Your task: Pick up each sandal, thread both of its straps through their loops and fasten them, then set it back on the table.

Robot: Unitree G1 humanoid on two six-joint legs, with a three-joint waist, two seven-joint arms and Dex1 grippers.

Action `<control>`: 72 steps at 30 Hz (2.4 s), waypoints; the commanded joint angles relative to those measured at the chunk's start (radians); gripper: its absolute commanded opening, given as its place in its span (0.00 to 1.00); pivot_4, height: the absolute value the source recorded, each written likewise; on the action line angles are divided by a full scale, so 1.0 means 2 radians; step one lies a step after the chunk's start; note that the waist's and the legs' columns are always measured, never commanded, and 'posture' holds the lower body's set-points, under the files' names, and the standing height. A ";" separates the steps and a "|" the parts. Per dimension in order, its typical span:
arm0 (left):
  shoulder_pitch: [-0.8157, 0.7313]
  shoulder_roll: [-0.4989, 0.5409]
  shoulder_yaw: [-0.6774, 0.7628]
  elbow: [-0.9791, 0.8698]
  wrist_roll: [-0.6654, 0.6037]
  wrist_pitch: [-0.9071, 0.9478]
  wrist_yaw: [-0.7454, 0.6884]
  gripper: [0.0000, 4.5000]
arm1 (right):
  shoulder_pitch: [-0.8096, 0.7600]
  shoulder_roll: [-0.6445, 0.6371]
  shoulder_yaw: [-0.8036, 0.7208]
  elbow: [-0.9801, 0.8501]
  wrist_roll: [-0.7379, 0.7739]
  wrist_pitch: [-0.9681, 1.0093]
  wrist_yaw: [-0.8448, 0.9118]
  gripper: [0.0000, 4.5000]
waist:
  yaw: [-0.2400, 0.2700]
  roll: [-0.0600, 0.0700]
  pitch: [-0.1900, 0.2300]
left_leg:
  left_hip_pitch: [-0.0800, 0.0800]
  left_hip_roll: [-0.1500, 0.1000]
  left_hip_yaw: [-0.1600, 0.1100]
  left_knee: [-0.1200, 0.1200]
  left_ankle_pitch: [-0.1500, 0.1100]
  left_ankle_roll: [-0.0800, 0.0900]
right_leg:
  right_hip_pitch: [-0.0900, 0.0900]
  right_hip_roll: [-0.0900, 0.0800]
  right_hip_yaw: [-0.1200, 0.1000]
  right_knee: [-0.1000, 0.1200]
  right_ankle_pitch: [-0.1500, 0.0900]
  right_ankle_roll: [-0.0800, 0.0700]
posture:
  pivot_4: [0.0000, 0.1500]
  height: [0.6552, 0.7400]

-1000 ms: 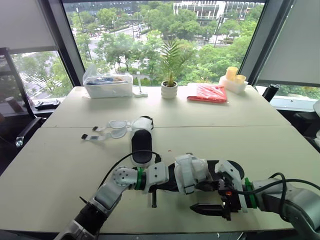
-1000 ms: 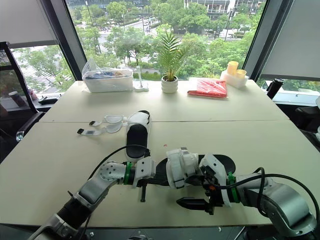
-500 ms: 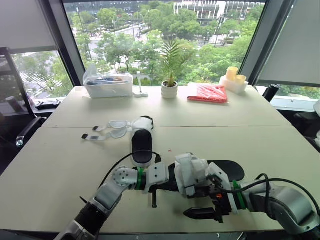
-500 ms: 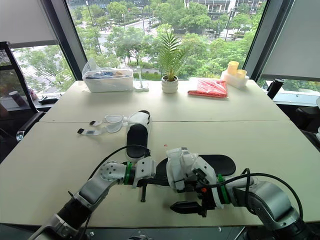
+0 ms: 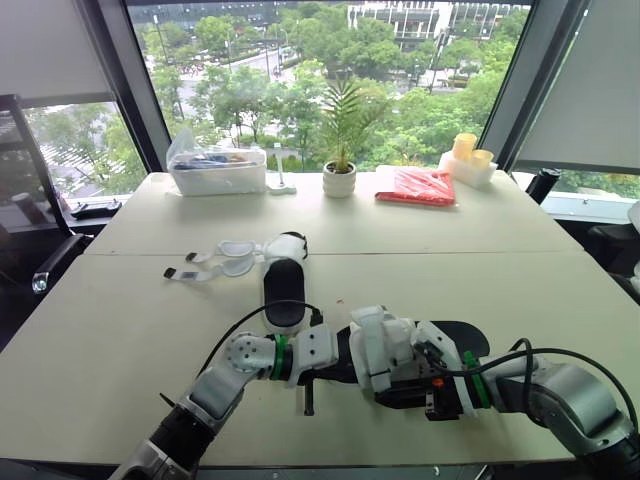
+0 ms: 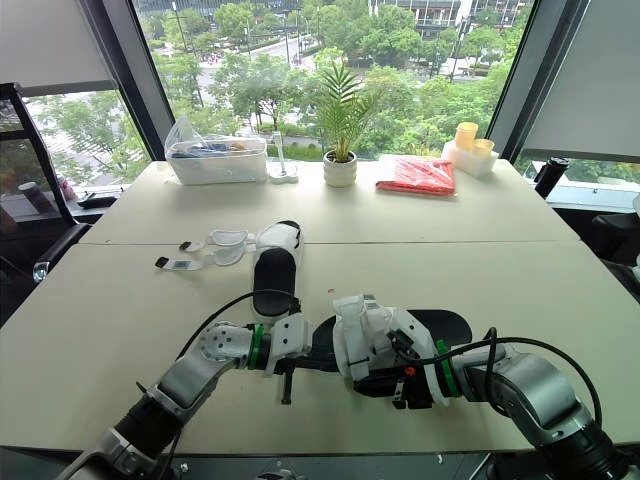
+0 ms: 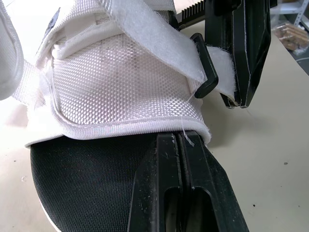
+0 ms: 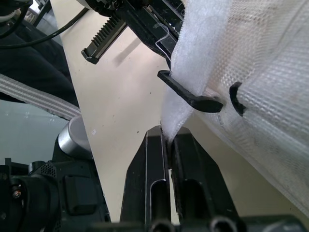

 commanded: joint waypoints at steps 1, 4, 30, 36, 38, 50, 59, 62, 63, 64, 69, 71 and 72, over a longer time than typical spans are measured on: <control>0.017 0.008 -0.027 0.027 0.030 0.025 -0.006 0.00 | 0.012 -0.030 -0.001 -0.029 0.012 0.010 0.025 0.01 | 0.001 0.000 0.000 | 0.000 0.000 0.000 0.000 0.000 0.000 | 0.000 0.000 0.000 0.000 0.000 0.000 | 1.00 1.00; 0.018 0.008 -0.028 0.026 0.030 0.025 -0.007 0.00 | 0.047 -0.072 0.005 -0.061 0.004 -0.008 0.054 0.01 | 0.002 0.000 0.000 | 0.000 0.000 0.000 0.000 0.000 0.000 | 0.000 0.000 0.000 -0.001 0.000 0.000 | 1.00 1.00; 0.014 0.007 -0.030 0.035 0.033 0.022 -0.013 0.00 | -0.112 -0.180 -0.076 -0.094 0.068 -0.039 0.106 0.01 | 0.001 0.001 0.000 | -0.006 -0.001 0.000 0.001 0.000 0.003 | -0.003 -0.001 -0.001 -0.003 0.000 0.001 | 1.00 1.00; 0.012 0.008 -0.031 0.037 0.035 0.021 -0.014 0.00 | -0.220 -0.101 0.031 0.034 -0.048 -0.110 0.111 0.01 | -0.001 0.001 0.000 | -0.005 -0.001 0.000 0.002 -0.001 0.002 | -0.003 -0.001 -0.001 -0.002 0.001 0.001 | 1.00 1.00; 0.011 0.008 -0.030 0.037 0.036 0.021 -0.013 0.00 | -0.241 -0.081 0.050 0.068 -0.073 -0.128 0.119 0.01 | -0.001 0.001 0.000 | -0.004 -0.001 0.001 0.002 0.000 0.001 | -0.003 -0.001 -0.001 -0.001 0.001 0.001 | 1.00 1.00; 0.016 0.012 -0.028 0.030 0.037 0.024 -0.007 0.00 | -0.311 -0.001 0.088 0.191 -0.157 -0.189 0.143 0.01 | -0.002 0.001 0.000 | -0.004 0.000 0.000 0.005 0.000 0.000 | -0.004 -0.001 -0.001 0.004 0.001 0.001 | 1.00 1.00; 0.022 0.015 -0.027 0.021 0.037 0.028 0.000 0.00 | -0.306 0.020 0.114 0.242 -0.219 -0.219 0.132 0.15 | -0.003 0.001 0.000 | -0.003 0.000 0.001 0.006 0.000 0.000 | -0.003 0.000 -0.001 0.005 0.002 0.001 | 1.00 1.00; 0.025 0.016 -0.026 0.017 0.037 0.030 0.002 0.00 | -0.300 0.032 0.120 0.250 -0.236 -0.224 0.123 0.43 | -0.002 0.001 0.000 | -0.002 0.000 0.000 0.006 0.000 0.000 | -0.002 0.000 -0.001 0.005 0.001 0.001 | 1.00 1.00; 0.026 0.016 -0.026 0.016 0.037 0.031 0.002 0.00 | -0.300 0.038 0.122 0.255 -0.243 -0.227 0.116 0.53 | -0.002 0.001 0.000 | -0.002 0.000 0.000 0.006 0.000 0.000 | -0.002 0.000 -0.001 0.005 0.001 0.001 | 1.00 1.00; 0.027 0.017 -0.025 0.015 0.037 0.031 0.003 0.00 | -0.300 0.044 0.124 0.263 -0.252 -0.233 0.108 0.64 | -0.002 0.001 0.000 | -0.002 0.000 0.000 0.005 0.000 0.000 | -0.002 0.000 -0.001 0.005 0.001 0.001 | 1.00 1.00; 0.028 0.017 -0.024 0.012 0.038 0.033 0.003 0.00 | -0.313 0.080 0.120 0.312 -0.271 -0.237 0.086 0.99 | -0.001 0.001 0.000 | -0.001 0.000 0.000 0.004 0.000 0.000 | -0.002 0.000 0.000 0.005 0.002 0.001 | 1.00 1.00; 0.029 0.017 -0.025 0.011 0.038 0.033 0.004 0.00 | -0.318 0.088 0.116 0.322 -0.266 -0.225 0.091 0.99 | -0.001 0.001 0.000 | -0.001 0.000 0.000 0.004 0.000 0.000 | -0.002 0.000 0.000 0.005 0.002 0.001 | 1.00 1.00; 0.029 0.017 -0.024 0.011 0.038 0.033 0.004 0.00 | -0.321 0.090 0.112 0.320 -0.253 -0.204 0.102 0.99 | -0.001 0.001 0.000 | -0.001 0.000 0.000 0.004 0.000 0.000 | -0.002 0.000 0.000 0.005 0.002 0.001 | 1.00 1.00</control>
